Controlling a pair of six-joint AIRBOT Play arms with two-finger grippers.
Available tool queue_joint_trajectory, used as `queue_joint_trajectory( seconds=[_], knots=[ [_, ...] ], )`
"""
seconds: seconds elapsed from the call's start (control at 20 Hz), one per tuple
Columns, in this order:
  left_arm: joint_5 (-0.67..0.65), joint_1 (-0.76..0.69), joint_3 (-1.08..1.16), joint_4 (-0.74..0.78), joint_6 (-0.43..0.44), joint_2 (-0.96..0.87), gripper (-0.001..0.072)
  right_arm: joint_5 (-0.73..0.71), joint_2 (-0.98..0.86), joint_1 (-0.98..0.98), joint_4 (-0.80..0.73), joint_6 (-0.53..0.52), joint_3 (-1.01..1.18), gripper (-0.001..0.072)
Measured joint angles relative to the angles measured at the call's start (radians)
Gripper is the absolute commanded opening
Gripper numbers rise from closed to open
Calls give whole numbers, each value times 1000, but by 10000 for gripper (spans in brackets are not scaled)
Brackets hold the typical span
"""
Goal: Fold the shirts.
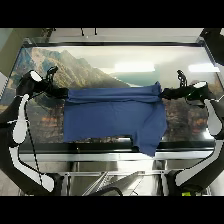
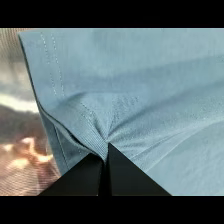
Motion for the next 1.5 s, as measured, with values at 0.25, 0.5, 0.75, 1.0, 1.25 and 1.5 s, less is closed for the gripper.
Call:
queue_joint_trajectory(
  seconds=[0.25,0.5,0.75,1.0,1.25,1.5],
  knots=[
    [-3,0,0,1,-21,0,14,-8,0,3,-31,21,0,20],
    [0,-22,2,114,-116,2,14,-76,4,50,-97,65,1,20],
    [0,-53,2,188,-163,5,14,-154,23,166,-367,227,5,19],
    [9,-60,2,203,-183,31,17,-166,50,203,-488,310,3,172],
    [-45,-60,2,206,-183,41,691,-152,108,209,-510,330,2,312],
    [-183,-55,17,203,-186,43,690,-126,220,191,-502,398,3,429]
  ],
)
